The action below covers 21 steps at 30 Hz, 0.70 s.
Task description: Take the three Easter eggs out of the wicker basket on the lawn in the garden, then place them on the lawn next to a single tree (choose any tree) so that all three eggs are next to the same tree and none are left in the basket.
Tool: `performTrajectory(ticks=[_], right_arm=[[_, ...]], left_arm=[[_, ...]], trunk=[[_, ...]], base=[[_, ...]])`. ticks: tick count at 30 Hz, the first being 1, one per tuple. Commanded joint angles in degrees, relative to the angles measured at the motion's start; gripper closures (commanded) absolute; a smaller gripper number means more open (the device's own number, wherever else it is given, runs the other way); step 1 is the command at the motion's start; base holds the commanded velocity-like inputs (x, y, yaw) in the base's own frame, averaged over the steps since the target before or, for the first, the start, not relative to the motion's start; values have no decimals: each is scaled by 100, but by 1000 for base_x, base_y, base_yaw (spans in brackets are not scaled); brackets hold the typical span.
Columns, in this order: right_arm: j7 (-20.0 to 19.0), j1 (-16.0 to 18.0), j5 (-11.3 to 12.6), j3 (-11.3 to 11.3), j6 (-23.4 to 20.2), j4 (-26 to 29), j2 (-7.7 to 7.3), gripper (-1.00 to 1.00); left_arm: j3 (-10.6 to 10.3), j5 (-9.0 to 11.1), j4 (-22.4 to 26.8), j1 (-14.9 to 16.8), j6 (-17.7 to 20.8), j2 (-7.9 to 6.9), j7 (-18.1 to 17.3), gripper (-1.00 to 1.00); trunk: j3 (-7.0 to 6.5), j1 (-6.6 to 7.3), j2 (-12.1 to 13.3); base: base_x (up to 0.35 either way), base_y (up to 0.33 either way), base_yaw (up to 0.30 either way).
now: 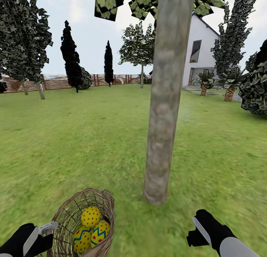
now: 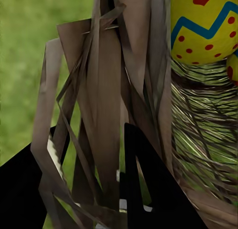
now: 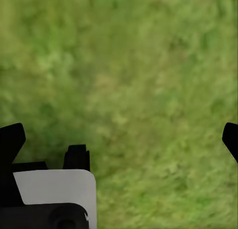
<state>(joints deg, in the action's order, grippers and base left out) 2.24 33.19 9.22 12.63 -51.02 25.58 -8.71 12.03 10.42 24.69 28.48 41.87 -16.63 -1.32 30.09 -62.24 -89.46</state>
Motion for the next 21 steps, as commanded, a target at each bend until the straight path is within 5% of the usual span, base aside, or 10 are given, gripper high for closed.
performTrajectory(ticks=[1, 21], right_arm=[[24, 3, 53, 47, -22, 8, -8, -100], [26, 3, 53, 47, -22, 8, -8, -100]], left_arm=[[36, 39, 9, 1, 30, 2, -15, 100], [36, 30, 2, 1, 32, 3, -15, 100]], trunk=[[6, 0, -3], [311, -374, -685]], base=[[21, 0, 0], [1, 0, 0]])
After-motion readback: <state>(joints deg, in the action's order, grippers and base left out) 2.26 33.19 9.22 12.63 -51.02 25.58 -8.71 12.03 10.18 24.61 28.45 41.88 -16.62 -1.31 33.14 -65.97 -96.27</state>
